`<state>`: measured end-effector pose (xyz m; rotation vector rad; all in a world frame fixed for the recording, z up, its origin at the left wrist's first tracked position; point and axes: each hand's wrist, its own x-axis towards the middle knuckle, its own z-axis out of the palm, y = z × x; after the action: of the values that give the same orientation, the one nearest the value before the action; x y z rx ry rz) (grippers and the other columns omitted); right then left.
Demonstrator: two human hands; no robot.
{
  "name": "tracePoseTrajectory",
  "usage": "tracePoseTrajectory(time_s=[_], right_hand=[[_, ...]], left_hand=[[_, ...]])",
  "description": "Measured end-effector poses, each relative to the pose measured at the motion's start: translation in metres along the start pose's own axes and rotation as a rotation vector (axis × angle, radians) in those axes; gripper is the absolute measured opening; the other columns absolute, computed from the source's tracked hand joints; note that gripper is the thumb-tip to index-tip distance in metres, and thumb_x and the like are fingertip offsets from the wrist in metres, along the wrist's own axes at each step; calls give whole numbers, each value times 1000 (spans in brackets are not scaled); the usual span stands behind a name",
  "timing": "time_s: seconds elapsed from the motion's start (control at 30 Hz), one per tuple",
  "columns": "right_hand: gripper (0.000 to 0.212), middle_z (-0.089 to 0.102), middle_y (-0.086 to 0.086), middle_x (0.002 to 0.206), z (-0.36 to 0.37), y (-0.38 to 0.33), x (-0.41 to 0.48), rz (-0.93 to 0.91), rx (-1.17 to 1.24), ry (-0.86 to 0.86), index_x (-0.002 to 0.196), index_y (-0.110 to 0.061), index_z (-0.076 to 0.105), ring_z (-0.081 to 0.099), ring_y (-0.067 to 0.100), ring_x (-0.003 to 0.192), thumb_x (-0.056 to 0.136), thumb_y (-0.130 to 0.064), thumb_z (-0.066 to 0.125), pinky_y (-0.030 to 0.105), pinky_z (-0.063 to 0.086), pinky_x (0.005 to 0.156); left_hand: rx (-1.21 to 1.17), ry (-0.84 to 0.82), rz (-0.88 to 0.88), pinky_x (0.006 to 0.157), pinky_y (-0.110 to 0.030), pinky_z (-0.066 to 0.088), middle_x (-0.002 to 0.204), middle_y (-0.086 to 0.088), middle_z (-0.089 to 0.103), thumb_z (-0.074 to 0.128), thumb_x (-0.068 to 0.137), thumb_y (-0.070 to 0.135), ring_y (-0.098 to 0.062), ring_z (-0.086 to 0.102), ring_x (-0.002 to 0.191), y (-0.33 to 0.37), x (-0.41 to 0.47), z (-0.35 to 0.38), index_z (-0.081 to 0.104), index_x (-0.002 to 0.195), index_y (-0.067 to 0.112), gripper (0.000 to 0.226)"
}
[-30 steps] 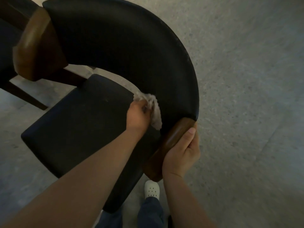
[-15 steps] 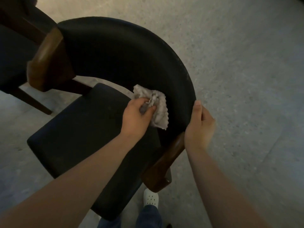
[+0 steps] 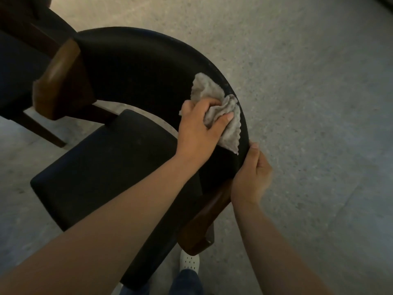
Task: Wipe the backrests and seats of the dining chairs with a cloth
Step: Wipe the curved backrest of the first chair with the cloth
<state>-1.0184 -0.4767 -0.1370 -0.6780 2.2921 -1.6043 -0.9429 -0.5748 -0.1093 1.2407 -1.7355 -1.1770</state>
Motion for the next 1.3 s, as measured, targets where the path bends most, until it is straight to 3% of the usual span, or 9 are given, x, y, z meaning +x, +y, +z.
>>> tracePoseTrajectory(time_s=[0.2,0.27,0.43,0.63,0.87,1.0,1.1,1.17,1.3], right_hand=[[44,45,-15,47,1,-3,-1,2,-17,5,59,-34,48,37,2,41,102,-31,40,11,25,39],[42,46,-16,47,0,-3,-1,5,-19,5,61,-35,48,37,1,42,103,-29,40,11,26,39],[45,44,-15,47,1,-3,-1,-1,-20,10,58,-33,45,36,2,41,103,-28,41,13,25,40],[39,46,-15,48,1,-1,-1,1,-46,11,65,-26,53,38,2,41,103,-28,41,12,25,40],[41,46,-17,47,1,2,0,25,-56,19,80,-11,68,38,2,41,103,-31,41,12,24,40],[39,51,-11,53,1,1,-1,27,-58,19,85,-15,72,44,3,47,103,-31,41,16,30,43],[39,54,-15,54,1,1,-1,28,-44,15,93,-12,74,47,1,48,103,-29,40,11,30,43],[42,50,-19,50,1,1,-1,29,-43,17,88,-6,71,43,1,44,103,-29,40,10,27,41],[38,44,-14,45,1,1,-1,14,-39,13,80,-15,65,34,5,40,103,-31,39,13,22,40]], left_hand=[[-36,-29,91,87,-9,43,113,11,40,52,92,54,0,47,105,5,1,8,63,108,27,33],[4,-2,94,87,-19,48,112,8,40,54,93,49,-4,48,102,4,3,14,59,100,26,25],[99,83,128,82,-25,52,110,4,41,66,87,41,-9,50,95,-2,7,28,53,97,23,25],[8,110,65,73,-4,45,111,10,42,62,89,44,8,49,97,-13,3,25,47,93,34,19],[0,78,-304,68,-13,45,122,5,45,56,94,36,-2,56,94,-60,-28,4,52,99,33,7],[-111,59,-238,66,-7,43,120,11,39,40,93,61,5,50,99,-39,-27,10,49,104,43,23],[-138,90,-237,73,-11,35,115,11,36,31,98,57,6,45,97,-29,-26,22,47,103,39,25],[-128,103,-277,75,-14,34,113,10,36,35,101,46,2,45,95,-34,-26,29,48,100,32,19],[-223,143,-364,74,-13,38,111,12,46,54,96,37,-1,53,94,-47,-23,34,54,100,30,8]])
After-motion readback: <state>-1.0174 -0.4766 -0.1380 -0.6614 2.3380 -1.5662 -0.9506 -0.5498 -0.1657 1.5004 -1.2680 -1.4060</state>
